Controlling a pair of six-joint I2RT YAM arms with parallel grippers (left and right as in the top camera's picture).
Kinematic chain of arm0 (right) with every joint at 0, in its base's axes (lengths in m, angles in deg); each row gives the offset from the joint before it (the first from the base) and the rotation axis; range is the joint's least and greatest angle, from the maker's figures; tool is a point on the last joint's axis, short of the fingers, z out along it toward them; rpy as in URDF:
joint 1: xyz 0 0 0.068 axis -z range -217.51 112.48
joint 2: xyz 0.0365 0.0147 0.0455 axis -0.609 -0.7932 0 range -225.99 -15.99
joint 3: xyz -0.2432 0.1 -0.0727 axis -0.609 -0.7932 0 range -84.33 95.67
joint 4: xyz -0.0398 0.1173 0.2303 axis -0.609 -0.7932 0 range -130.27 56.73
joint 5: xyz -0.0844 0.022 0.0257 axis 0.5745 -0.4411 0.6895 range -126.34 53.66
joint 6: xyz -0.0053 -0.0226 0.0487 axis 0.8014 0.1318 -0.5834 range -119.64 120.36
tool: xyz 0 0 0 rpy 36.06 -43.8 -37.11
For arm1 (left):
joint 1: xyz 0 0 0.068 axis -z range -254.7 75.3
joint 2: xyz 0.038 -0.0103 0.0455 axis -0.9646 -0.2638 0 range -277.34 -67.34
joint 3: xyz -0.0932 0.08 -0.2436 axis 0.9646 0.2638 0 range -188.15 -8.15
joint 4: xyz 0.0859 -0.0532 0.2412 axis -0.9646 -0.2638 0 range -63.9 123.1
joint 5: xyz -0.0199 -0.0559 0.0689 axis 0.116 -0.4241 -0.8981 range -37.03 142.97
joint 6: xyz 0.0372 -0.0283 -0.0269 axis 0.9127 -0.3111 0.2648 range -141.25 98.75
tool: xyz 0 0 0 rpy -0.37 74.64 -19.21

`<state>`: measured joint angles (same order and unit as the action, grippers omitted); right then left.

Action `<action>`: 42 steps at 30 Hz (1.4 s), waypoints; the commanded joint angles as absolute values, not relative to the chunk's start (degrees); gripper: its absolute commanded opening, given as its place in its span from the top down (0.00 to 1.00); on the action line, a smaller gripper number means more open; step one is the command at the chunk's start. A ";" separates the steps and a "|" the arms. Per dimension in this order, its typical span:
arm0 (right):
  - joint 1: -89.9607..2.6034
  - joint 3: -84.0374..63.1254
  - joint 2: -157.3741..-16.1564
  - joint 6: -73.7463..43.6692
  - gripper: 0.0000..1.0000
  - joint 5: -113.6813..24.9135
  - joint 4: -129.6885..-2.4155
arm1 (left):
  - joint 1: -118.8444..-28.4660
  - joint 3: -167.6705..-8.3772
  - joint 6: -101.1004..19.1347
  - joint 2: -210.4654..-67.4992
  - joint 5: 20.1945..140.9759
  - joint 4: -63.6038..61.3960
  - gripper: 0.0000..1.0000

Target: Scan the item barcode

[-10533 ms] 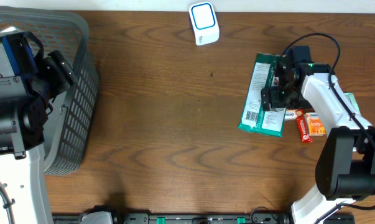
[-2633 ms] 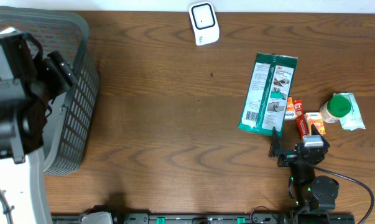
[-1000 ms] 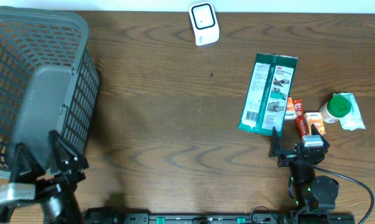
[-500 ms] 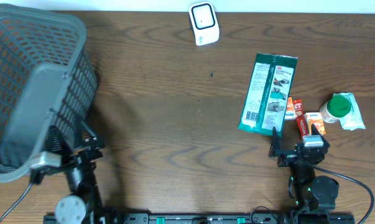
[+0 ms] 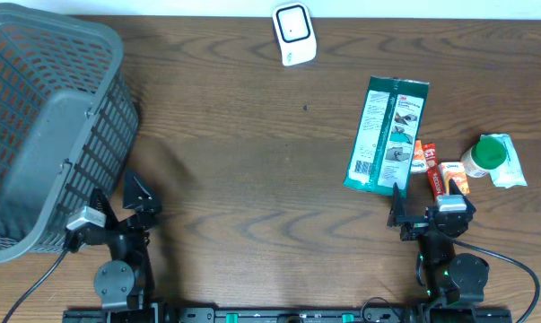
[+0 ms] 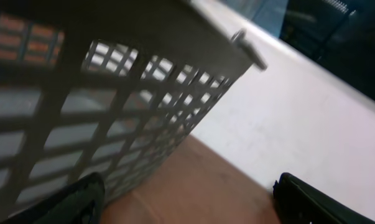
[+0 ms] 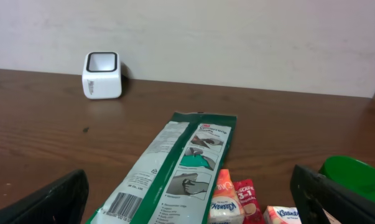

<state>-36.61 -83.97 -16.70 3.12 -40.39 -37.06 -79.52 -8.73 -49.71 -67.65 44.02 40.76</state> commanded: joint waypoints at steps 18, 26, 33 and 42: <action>-36.28 -84.02 -16.33 3.82 0.01 -40.07 -37.30 | -79.59 -8.38 -18.18 -67.43 58.92 30.47 0.12; -36.28 -84.02 -16.33 3.82 0.01 -40.09 -37.30 | -79.61 -8.38 -13.32 -67.43 58.29 29.46 0.12; -36.28 -84.02 -16.33 3.82 0.01 -40.07 -37.30 | -79.59 -8.38 -14.85 -67.43 56.17 29.27 0.12; -36.28 -84.02 -16.33 3.82 0.01 -40.07 -37.30 | -79.59 -8.38 -14.85 -67.43 56.41 29.29 0.12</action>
<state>-36.61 -83.97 -16.72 3.12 -40.39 -37.04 -79.52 -8.81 -15.12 -67.70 56.48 31.98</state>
